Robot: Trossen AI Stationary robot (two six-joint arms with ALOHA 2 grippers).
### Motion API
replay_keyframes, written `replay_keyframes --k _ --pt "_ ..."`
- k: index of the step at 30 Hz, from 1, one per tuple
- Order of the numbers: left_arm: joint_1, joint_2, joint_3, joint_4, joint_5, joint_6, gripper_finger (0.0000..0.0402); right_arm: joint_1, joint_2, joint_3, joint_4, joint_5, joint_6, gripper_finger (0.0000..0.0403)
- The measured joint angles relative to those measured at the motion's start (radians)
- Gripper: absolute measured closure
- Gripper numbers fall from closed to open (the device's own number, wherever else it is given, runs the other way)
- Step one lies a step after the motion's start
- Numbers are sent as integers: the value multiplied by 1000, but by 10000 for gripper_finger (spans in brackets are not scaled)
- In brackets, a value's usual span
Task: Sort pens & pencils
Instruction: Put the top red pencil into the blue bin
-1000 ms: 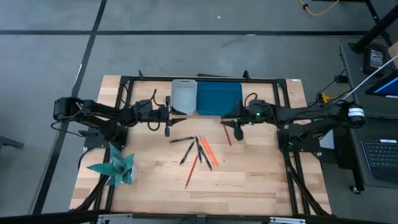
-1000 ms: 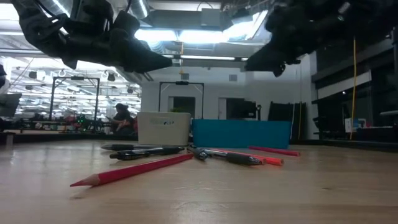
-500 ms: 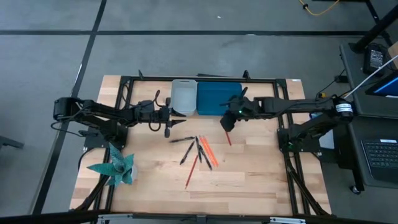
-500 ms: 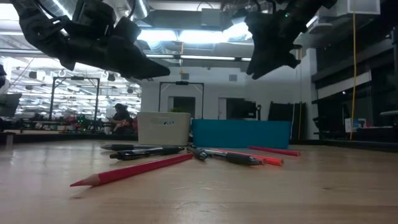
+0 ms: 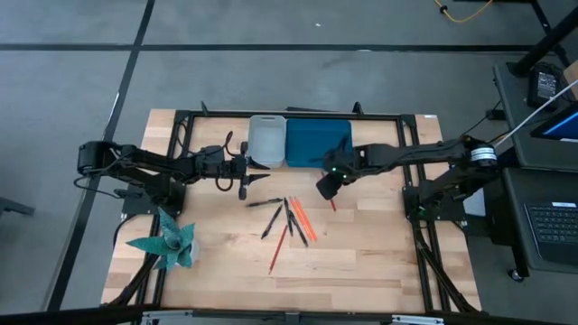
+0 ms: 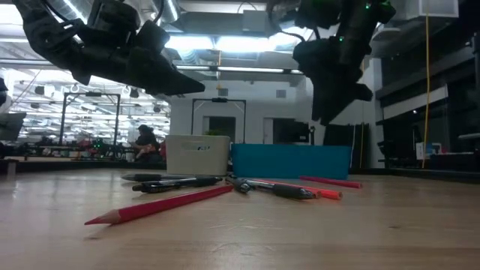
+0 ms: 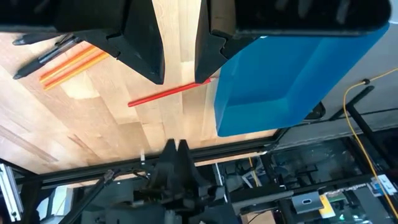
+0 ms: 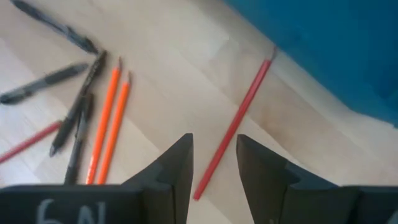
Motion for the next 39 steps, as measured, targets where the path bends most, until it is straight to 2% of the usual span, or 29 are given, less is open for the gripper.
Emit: replay_keyframes --k 11,20,23,39 --pt "0 0 0 -2 0 26 319 0 58 0 -26 -72 2 275" --pt "0 0 0 -9 0 48 319 -3 58 0 -26 -72 59 188" --pt "0 0 0 -9 0 50 319 -3 58 0 -37 -71 81 171" --pt "0 0 0 -13 0 52 319 -3 256 -1 23 -72 52 184"
